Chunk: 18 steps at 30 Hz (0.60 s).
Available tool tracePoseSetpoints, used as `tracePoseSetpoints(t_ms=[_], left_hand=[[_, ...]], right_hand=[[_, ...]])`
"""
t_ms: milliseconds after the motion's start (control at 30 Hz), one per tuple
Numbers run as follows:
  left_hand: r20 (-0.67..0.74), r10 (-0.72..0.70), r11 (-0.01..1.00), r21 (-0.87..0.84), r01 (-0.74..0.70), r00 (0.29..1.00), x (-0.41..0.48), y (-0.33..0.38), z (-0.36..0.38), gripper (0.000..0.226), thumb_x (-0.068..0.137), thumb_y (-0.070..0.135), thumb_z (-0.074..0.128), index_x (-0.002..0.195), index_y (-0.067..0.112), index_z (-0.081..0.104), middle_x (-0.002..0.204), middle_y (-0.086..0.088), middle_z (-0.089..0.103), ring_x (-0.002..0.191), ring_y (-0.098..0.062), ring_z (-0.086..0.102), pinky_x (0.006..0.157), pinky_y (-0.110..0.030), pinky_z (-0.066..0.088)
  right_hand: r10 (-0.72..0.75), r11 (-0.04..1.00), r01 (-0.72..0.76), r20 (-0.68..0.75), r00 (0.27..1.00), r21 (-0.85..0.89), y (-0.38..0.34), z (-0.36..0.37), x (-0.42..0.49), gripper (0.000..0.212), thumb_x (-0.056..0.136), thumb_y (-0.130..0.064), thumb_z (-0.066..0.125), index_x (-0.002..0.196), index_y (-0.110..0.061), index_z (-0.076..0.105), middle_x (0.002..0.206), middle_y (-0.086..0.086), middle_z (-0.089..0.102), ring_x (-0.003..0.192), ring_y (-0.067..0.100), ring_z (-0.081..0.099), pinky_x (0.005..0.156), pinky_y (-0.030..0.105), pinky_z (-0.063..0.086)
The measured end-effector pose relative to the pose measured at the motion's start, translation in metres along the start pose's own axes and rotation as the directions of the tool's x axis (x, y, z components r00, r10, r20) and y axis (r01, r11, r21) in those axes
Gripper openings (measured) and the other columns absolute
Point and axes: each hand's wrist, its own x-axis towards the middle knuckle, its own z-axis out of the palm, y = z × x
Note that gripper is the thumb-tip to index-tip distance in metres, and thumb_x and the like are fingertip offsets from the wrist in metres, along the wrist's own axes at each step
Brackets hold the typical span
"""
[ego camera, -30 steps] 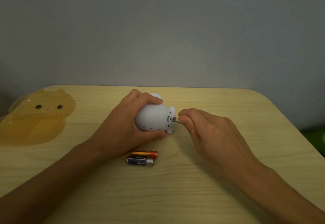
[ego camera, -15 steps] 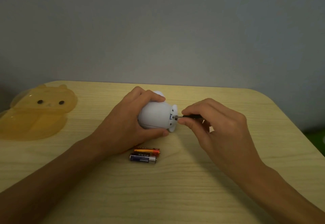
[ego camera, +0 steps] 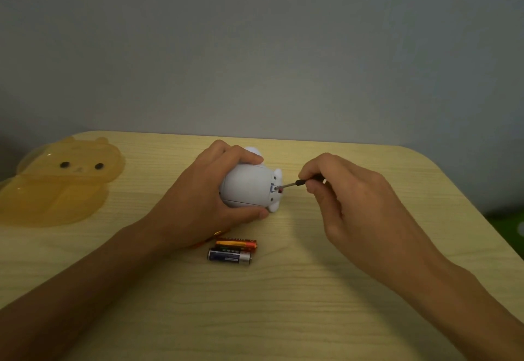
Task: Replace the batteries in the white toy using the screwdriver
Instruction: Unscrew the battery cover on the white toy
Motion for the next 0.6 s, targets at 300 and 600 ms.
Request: tracePoseSetpoints(t_ms=[300, 600], left_hand=[[0.012, 0.006, 1.000, 0.006, -0.006, 1.000, 0.000, 0.003, 0.001, 0.073, 0.065, 0.071, 0.075, 0.129, 0.044, 0.053, 0.120, 0.014, 0.052, 0.106, -0.005, 0.055, 0.079, -0.017, 0.044], [0.018, -0.027, 1.000, 0.007, 0.027, 0.999, -0.001, 0.003, -0.001, 0.072, 0.066, 0.069, 0.076, 0.129, 0.044, 0.052, 0.123, 0.018, 0.052, 0.109, 0.000, 0.054, 0.081, -0.017, 0.046]], right_hand=[[-0.033, 0.972, 0.019, -0.056, 0.998, -0.233, -0.004, 0.006, 0.003, 0.033, 0.090, -0.002, 0.068, 0.121, -0.011, 0.063, 0.084, 0.000, 0.074, 0.063, 0.026, 0.065, 0.043, 0.035, 0.049], [-0.064, 0.997, 0.062, -0.040, 0.997, -0.055, 0.020, -0.015, -0.010, 0.020, 0.089, -0.009, 0.074, 0.107, -0.018, 0.076, 0.091, -0.009, 0.077, 0.072, -0.006, 0.061, 0.069, 0.016, 0.052]])
